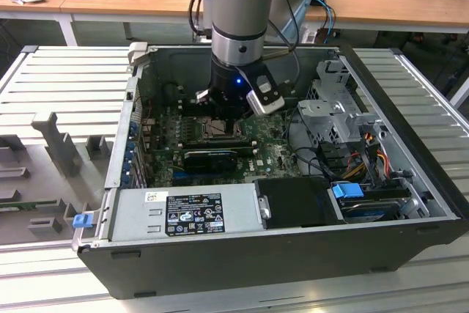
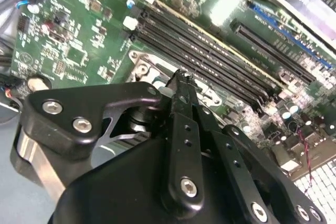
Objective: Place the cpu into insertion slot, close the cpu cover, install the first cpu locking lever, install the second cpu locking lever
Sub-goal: 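Install the second cpu locking lever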
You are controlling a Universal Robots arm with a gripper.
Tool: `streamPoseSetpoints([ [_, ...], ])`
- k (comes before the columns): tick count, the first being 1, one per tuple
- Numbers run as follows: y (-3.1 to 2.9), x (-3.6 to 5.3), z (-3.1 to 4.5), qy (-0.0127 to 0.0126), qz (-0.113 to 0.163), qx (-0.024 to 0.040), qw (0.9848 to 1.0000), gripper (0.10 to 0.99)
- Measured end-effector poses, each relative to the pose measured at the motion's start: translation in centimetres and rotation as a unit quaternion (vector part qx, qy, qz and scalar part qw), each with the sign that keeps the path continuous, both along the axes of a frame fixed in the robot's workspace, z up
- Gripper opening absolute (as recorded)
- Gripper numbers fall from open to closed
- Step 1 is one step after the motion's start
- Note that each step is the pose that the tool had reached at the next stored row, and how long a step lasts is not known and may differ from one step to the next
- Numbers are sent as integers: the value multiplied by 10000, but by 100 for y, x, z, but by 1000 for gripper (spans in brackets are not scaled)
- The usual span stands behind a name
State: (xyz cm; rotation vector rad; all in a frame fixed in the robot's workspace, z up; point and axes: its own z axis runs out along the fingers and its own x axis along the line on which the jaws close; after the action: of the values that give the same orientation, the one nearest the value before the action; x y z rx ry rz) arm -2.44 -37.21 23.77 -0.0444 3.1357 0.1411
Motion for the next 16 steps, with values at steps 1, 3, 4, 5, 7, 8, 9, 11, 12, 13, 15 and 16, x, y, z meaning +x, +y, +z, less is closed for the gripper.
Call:
streamPoseSetpoints([
  [1,-2,-31,0,0,6,32,10000,106],
  [3,-3,-86,-1,0,11,48,10000,106],
  [4,-3,-103,-1,-1,14,49,10000,106],
  [5,-3,-125,-1,0,16,50,10000,106],
  [7,-3,-150,-1,-1,23,52,10000,106],
  [8,-3,-169,-2,0,31,52,10000,106],
  [9,-3,-179,-2,0,38,52,10000,106],
  [11,-3,-191,-2,0,49,51,10000,106],
  [12,-3,-192,-2,0,51,52,10000,106],
  [13,-3,-192,-2,0,53,52,10000,106],
  [15,-3,-196,-2,0,53,53,10000,106],
  [16,-5,-204,-3,0,54,54,10000,106],
])
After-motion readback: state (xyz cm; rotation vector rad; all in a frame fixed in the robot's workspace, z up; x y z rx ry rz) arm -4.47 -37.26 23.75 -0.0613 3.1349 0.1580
